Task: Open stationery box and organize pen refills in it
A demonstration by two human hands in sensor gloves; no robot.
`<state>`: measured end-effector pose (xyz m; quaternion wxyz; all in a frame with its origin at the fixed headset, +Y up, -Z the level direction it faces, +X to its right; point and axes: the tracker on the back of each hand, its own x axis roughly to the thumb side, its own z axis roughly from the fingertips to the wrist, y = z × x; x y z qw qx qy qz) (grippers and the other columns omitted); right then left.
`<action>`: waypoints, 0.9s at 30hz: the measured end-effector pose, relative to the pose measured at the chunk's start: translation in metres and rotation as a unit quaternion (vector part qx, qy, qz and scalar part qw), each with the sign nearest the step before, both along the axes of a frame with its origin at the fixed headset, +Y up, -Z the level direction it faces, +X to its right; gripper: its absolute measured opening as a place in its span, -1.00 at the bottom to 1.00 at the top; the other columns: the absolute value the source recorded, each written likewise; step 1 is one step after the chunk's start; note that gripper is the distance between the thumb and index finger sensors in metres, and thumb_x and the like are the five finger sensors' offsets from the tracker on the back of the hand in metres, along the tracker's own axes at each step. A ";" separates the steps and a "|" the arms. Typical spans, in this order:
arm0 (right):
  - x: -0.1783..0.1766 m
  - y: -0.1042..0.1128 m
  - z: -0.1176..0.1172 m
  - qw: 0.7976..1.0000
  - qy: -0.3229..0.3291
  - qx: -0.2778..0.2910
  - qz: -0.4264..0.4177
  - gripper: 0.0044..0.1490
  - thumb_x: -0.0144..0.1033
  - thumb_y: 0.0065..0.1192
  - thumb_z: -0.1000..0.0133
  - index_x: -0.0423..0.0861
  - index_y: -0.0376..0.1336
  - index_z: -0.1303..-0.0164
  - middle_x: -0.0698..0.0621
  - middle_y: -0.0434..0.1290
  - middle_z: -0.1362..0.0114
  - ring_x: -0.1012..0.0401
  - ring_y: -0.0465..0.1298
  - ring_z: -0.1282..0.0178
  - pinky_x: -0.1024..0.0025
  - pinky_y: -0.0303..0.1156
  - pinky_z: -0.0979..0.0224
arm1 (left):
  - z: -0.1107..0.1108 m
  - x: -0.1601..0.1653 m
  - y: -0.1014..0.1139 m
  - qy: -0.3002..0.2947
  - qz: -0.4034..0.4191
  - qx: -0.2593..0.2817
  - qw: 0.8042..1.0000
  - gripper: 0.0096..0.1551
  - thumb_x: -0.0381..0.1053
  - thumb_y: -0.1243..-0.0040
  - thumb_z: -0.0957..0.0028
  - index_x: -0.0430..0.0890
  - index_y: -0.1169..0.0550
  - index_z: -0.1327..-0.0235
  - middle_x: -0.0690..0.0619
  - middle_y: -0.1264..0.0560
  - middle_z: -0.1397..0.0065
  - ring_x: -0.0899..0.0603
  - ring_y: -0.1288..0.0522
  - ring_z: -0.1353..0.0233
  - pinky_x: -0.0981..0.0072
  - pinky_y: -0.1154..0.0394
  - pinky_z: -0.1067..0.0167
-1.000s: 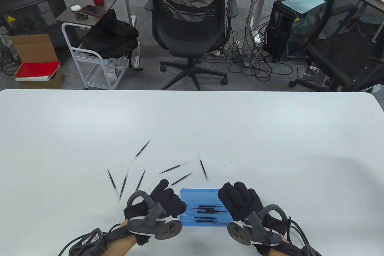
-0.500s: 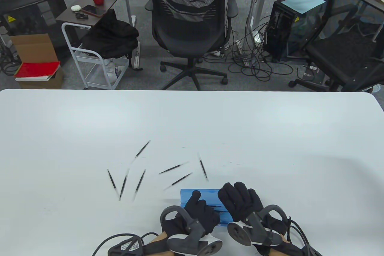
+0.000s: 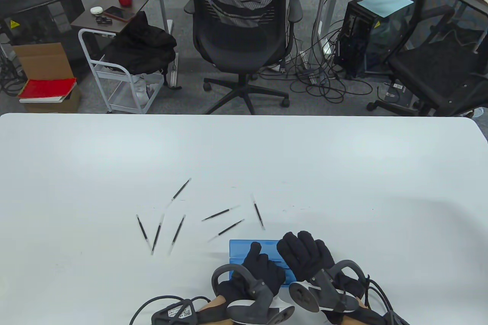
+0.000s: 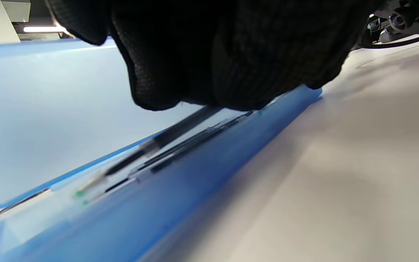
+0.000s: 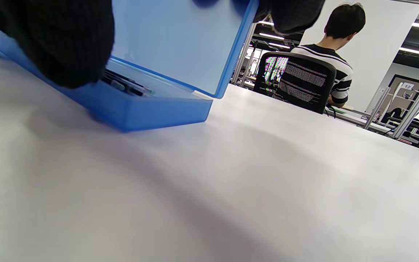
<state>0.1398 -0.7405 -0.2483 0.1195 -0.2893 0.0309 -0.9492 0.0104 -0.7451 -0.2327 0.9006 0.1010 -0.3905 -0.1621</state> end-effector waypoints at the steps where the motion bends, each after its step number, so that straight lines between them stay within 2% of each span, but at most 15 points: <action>1: 0.000 0.000 0.000 1.000 0.000 0.000 0.000 0.44 0.13 0.40 0.02 -0.09 -0.35 -0.80 -0.25 -0.26 -0.90 -0.33 -0.03 -0.81 -0.27 0.15 -0.70 | -0.001 0.001 0.000 0.000 -0.002 0.001 1.000 -0.41 -0.03 -0.45 -0.04 -0.04 -0.54 -0.36 0.09 -0.64 -0.32 -0.13 -0.66 -0.35 -0.37 -0.27 -0.55; 7: 0.000 0.000 0.000 1.000 0.000 0.000 0.000 0.43 0.13 0.40 0.02 -0.09 -0.34 -0.80 -0.25 -0.26 -0.91 -0.33 -0.02 -0.81 -0.27 0.15 -0.70 | 0.008 -0.006 0.011 -0.015 0.007 0.007 1.000 -0.44 0.00 -0.44 -0.05 -0.01 -0.55 -0.34 0.11 -0.65 -0.30 -0.12 -0.66 -0.34 -0.31 -0.32 -0.54; 12: 0.000 0.000 0.000 1.000 0.000 -0.001 0.000 0.44 0.13 0.40 0.02 -0.09 -0.35 -0.80 -0.25 -0.26 -0.91 -0.33 -0.03 -0.81 -0.27 0.15 -0.70 | 0.011 -0.031 0.036 0.008 0.053 0.012 0.999 -0.44 0.00 -0.43 -0.06 -0.01 -0.55 -0.34 0.10 -0.64 -0.31 -0.13 -0.66 -0.34 -0.32 -0.31 -0.55; 16: 0.000 0.000 0.000 1.000 -0.001 -0.001 0.000 0.44 0.13 0.40 0.02 -0.09 -0.35 -0.80 -0.25 -0.26 -0.91 -0.33 -0.03 -0.81 -0.27 0.14 -0.70 | 0.003 -0.060 0.058 0.063 0.093 0.023 0.993 -0.45 0.00 -0.43 -0.07 -0.02 -0.55 -0.34 0.10 -0.64 -0.30 -0.13 -0.65 -0.34 -0.32 -0.30 -0.55; 20: 0.000 0.000 0.000 1.000 -0.001 -0.002 -0.001 0.44 0.13 0.40 0.02 -0.09 -0.35 -0.80 -0.25 -0.26 -0.91 -0.33 -0.03 -0.82 -0.27 0.14 -0.70 | -0.014 -0.098 0.072 0.147 0.122 0.029 0.981 -0.45 -0.01 -0.44 -0.07 -0.02 -0.56 -0.34 0.09 -0.65 -0.30 -0.14 -0.65 -0.34 -0.33 -0.29 -0.56; 23: 0.000 0.000 0.000 1.000 -0.001 -0.002 -0.001 0.44 0.13 0.40 0.02 -0.09 -0.35 -0.80 -0.25 -0.26 -0.91 -0.33 -0.03 -0.82 -0.27 0.14 -0.70 | -0.031 -0.125 0.073 0.217 0.132 0.008 0.967 -0.45 -0.01 -0.44 -0.08 -0.03 -0.56 -0.34 0.08 -0.65 -0.30 -0.15 -0.65 -0.34 -0.34 -0.28 -0.56; 27: 0.000 0.000 0.000 1.000 -0.001 -0.002 0.000 0.44 0.13 0.40 0.02 -0.09 -0.35 -0.80 -0.25 -0.26 -0.91 -0.33 -0.02 -0.81 -0.27 0.15 -0.70 | -0.050 -0.154 0.063 0.290 0.133 -0.017 0.948 -0.46 -0.02 -0.44 -0.08 -0.04 -0.57 -0.34 0.07 -0.65 -0.30 -0.16 -0.65 -0.33 -0.35 -0.28 -0.55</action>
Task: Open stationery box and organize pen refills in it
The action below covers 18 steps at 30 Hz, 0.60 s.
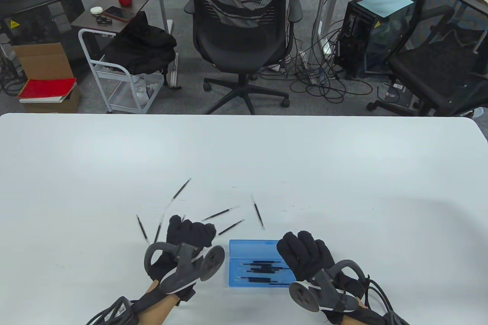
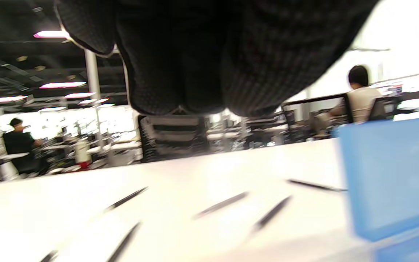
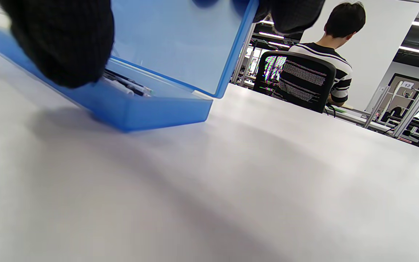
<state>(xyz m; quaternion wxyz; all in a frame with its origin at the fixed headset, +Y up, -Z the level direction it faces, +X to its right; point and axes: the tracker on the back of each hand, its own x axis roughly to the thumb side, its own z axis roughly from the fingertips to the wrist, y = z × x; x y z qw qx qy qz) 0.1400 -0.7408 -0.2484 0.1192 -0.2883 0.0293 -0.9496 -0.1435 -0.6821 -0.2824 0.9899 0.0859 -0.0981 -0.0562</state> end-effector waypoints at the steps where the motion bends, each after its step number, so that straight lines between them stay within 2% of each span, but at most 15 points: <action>1: 0.000 0.000 0.000 1.000 0.000 0.000 0.000 0.44 0.13 0.40 0.02 -0.09 -0.35 -0.80 -0.25 -0.26 -0.91 -0.33 -0.02 -0.81 -0.27 0.15 -0.70 | -0.005 -0.007 -0.005 0.018 0.001 -0.012 1.000 -0.46 -0.01 -0.44 -0.08 -0.04 -0.57 -0.34 0.06 -0.65 -0.30 -0.16 -0.65 -0.34 -0.35 -0.28 -0.55; 5: 0.000 0.000 0.000 1.000 0.000 -0.001 -0.001 0.44 0.13 0.40 0.02 -0.09 -0.35 -0.80 -0.25 -0.26 -0.91 -0.33 -0.03 -0.82 -0.27 0.14 -0.70 | -0.018 -0.023 -0.024 0.060 -0.007 -0.052 0.997 -0.45 0.00 -0.44 -0.08 -0.06 -0.57 -0.35 0.05 -0.65 -0.30 -0.18 -0.65 -0.33 -0.35 -0.28 -0.54; 10: 0.000 0.000 0.000 1.000 0.000 -0.001 -0.001 0.43 0.13 0.40 0.02 -0.09 -0.35 -0.80 -0.24 -0.26 -0.91 -0.33 -0.03 -0.81 -0.27 0.14 -0.70 | -0.028 -0.030 -0.044 0.102 -0.045 -0.068 0.991 -0.42 0.02 -0.44 -0.08 -0.06 -0.55 -0.37 0.05 -0.64 -0.33 -0.18 -0.64 -0.35 -0.35 -0.27 -0.55; 18: 0.000 0.000 0.000 1.000 0.000 -0.001 -0.001 0.43 0.13 0.40 0.02 -0.09 -0.35 -0.80 -0.25 -0.26 -0.91 -0.33 -0.03 -0.81 -0.27 0.15 -0.70 | -0.042 -0.032 -0.058 0.133 -0.055 -0.091 0.985 -0.43 0.03 -0.44 -0.09 -0.07 -0.57 -0.35 0.04 -0.65 -0.31 -0.18 -0.65 -0.33 -0.34 -0.28 -0.54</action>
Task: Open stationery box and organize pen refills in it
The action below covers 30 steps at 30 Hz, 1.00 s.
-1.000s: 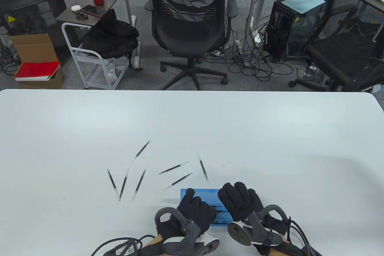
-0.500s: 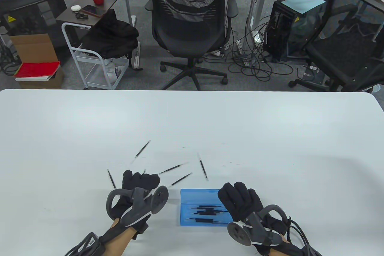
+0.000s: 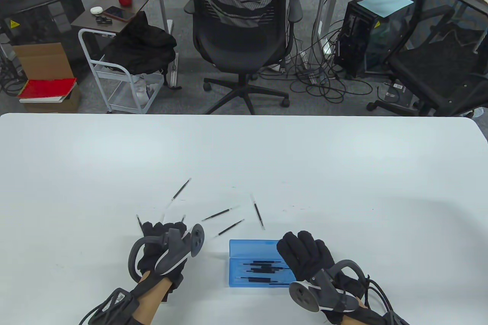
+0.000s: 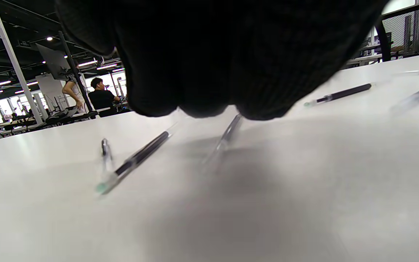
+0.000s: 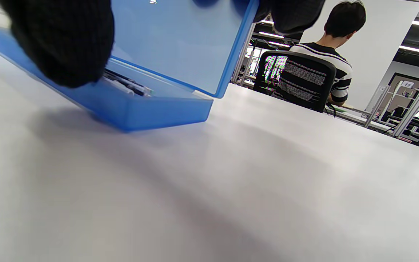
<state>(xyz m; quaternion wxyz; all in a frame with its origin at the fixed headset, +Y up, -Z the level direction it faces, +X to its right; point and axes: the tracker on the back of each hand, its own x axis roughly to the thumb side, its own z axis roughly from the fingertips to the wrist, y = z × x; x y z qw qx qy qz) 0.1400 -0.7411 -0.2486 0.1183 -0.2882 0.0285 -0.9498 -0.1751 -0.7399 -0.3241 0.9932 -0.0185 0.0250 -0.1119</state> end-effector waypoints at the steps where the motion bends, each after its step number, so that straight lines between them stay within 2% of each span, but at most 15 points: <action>1: 0.000 0.000 0.000 1.000 0.000 0.000 0.000 0.43 0.13 0.40 0.02 -0.09 -0.35 -0.80 -0.25 -0.26 -0.91 -0.33 -0.02 -0.81 -0.27 0.15 -0.70 | -0.001 0.000 -0.001 0.004 -0.004 0.002 1.000 -0.44 0.03 -0.44 -0.08 -0.07 -0.57 -0.34 0.04 -0.65 -0.31 -0.18 -0.66 -0.33 -0.34 -0.28 -0.54; 11: 0.000 0.000 0.000 1.000 0.000 0.001 0.001 0.43 0.13 0.40 0.01 -0.09 -0.34 -0.80 -0.25 -0.26 -0.91 -0.33 -0.02 -0.81 -0.27 0.15 -0.70 | -0.010 -0.005 -0.012 0.030 -0.007 -0.008 0.999 -0.46 0.03 -0.44 -0.09 -0.07 -0.59 -0.32 0.05 -0.66 -0.29 -0.17 -0.67 -0.31 -0.34 -0.28 -0.55; 30: -0.001 0.000 0.000 1.000 -0.001 0.001 0.002 0.43 0.12 0.40 0.01 -0.09 -0.34 -0.80 -0.25 -0.26 -0.91 -0.33 -0.02 -0.81 -0.27 0.15 -0.70 | -0.014 -0.006 -0.011 0.042 0.019 -0.019 0.999 -0.48 -0.02 -0.49 -0.03 -0.11 -0.63 -0.25 0.05 -0.70 -0.22 -0.16 -0.72 -0.24 -0.35 -0.31 -0.53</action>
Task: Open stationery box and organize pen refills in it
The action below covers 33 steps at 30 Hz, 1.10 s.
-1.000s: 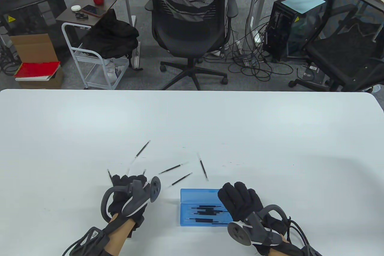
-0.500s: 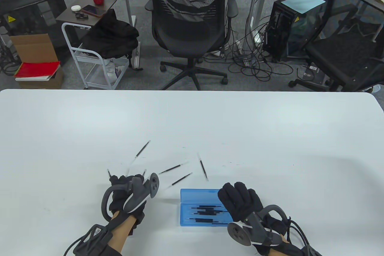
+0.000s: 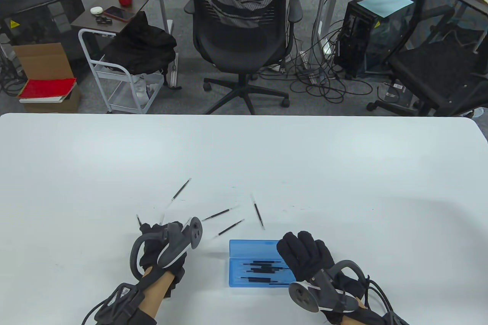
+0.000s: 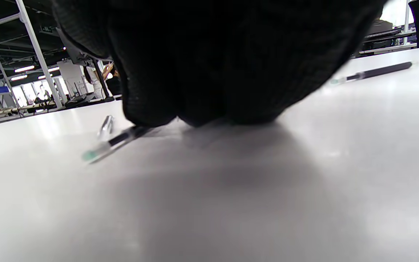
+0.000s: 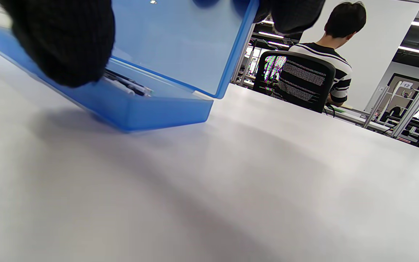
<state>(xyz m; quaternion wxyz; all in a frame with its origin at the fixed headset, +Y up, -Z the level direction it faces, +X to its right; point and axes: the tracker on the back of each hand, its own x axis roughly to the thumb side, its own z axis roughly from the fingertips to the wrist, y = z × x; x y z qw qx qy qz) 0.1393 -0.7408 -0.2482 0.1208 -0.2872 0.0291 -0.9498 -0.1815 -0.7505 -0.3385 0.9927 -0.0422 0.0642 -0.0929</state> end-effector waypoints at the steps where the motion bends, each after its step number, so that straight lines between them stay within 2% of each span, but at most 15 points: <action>1: 0.000 0.000 0.000 1.000 0.000 0.000 0.000 0.43 0.13 0.40 0.01 -0.09 -0.35 -0.80 -0.25 -0.26 -0.91 -0.33 -0.02 -0.81 -0.27 0.15 -0.70 | -0.001 0.000 0.000 0.001 0.002 -0.002 1.000 -0.47 -0.02 -0.50 -0.02 -0.11 -0.63 -0.25 0.05 -0.71 -0.21 -0.16 -0.72 -0.24 -0.35 -0.31 -0.53; 14: 0.000 0.000 0.000 1.000 -0.001 -0.002 0.002 0.42 0.13 0.39 0.01 -0.09 -0.34 -0.80 -0.25 -0.26 -0.91 -0.33 -0.02 -0.81 -0.27 0.15 -0.70 | -0.001 0.001 0.001 -0.003 0.011 0.003 1.000 -0.43 -0.03 -0.52 0.04 -0.18 -0.64 -0.22 0.00 -0.72 -0.17 -0.18 -0.74 -0.18 -0.36 -0.32 -0.51; 20: 0.000 0.000 0.000 1.000 -0.002 -0.002 0.001 0.43 0.13 0.40 0.01 -0.09 -0.35 -0.80 -0.25 -0.26 -0.91 -0.33 -0.03 -0.82 -0.27 0.15 -0.70 | 0.011 0.005 0.021 -0.035 0.028 0.044 0.998 -0.43 -0.03 -0.53 0.05 -0.18 -0.64 -0.22 0.00 -0.73 -0.16 -0.19 -0.75 -0.18 -0.36 -0.32 -0.51; 24: 0.000 0.000 0.000 1.000 -0.001 -0.004 0.001 0.43 0.13 0.40 0.01 -0.09 -0.35 -0.80 -0.25 -0.26 -0.91 -0.33 -0.03 -0.82 -0.27 0.14 -0.70 | 0.028 0.016 0.046 -0.081 0.052 0.077 0.992 -0.42 -0.03 -0.53 0.05 -0.18 -0.64 -0.22 0.00 -0.73 -0.15 -0.19 -0.75 -0.17 -0.36 -0.34 -0.50; 28: 0.000 0.000 0.000 1.000 -0.001 -0.003 0.002 0.43 0.13 0.39 0.01 -0.09 -0.35 -0.80 -0.25 -0.27 -0.91 -0.33 -0.03 -0.81 -0.27 0.15 -0.70 | 0.051 0.041 0.076 -0.156 0.078 0.109 0.979 -0.42 -0.02 -0.52 0.05 -0.17 -0.64 -0.23 0.01 -0.73 -0.16 -0.18 -0.75 -0.17 -0.36 -0.35 -0.50; 33: 0.000 0.000 0.000 1.000 -0.001 -0.003 0.001 0.43 0.13 0.39 0.01 -0.09 -0.35 -0.80 -0.25 -0.26 -0.91 -0.33 -0.03 -0.81 -0.27 0.14 -0.70 | 0.079 0.083 0.089 -0.271 0.082 0.108 0.953 -0.43 -0.01 -0.52 0.06 -0.15 -0.64 -0.22 0.02 -0.73 -0.15 -0.16 -0.76 -0.17 -0.35 -0.37 -0.49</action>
